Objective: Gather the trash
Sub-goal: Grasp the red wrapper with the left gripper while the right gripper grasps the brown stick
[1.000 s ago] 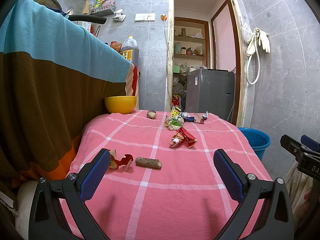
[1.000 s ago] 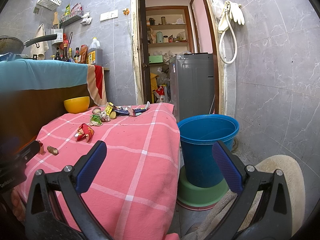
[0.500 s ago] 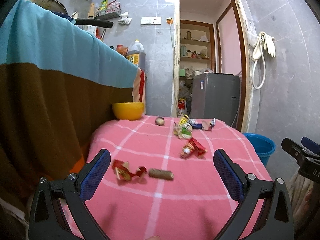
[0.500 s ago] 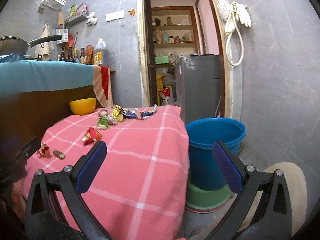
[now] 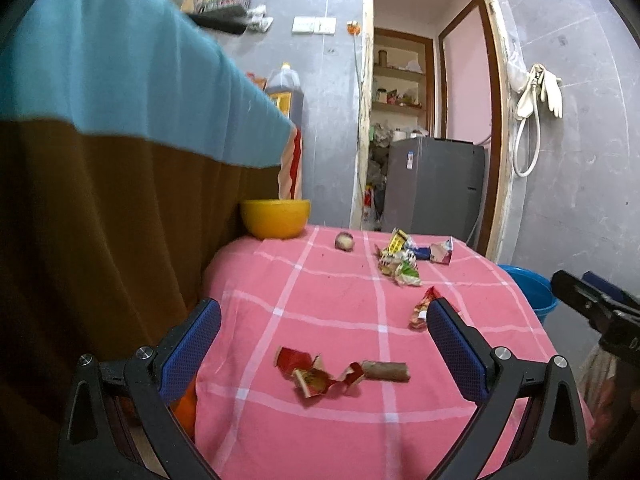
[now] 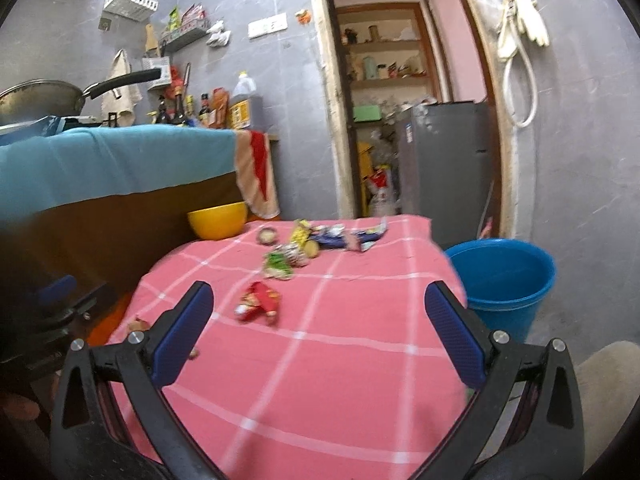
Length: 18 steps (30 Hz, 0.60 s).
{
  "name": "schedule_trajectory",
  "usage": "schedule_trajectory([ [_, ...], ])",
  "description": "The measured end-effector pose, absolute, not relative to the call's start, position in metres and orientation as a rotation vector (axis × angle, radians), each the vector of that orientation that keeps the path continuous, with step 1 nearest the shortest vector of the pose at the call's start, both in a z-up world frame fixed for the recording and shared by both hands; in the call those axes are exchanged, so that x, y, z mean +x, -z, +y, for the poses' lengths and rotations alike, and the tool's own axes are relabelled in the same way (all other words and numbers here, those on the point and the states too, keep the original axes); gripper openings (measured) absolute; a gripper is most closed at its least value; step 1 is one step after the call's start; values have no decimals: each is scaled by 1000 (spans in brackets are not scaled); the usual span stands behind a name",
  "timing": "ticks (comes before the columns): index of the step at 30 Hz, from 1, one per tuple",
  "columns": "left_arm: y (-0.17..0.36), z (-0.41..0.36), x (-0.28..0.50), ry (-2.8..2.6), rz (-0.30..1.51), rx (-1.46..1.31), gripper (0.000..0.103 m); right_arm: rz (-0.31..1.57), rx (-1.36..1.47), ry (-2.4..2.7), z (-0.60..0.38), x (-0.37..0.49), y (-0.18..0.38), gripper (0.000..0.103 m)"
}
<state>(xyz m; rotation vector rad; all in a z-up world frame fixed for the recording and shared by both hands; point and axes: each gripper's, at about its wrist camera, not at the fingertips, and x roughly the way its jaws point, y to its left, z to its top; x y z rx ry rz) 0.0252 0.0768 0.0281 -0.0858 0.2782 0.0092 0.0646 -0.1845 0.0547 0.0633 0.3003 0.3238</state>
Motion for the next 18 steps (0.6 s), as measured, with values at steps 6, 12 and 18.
schedule_trajectory([
  [6,-20,84,27,13,349,-60,94,378,60,-354,-158,76,-44,103],
  [12,-2,90,38,63,471,-87,72,468,29,-387,-133,84,-30,84],
  [18,6,94,45,123,546,-118,56,539,26,-435,-116,89,-16,62],
])
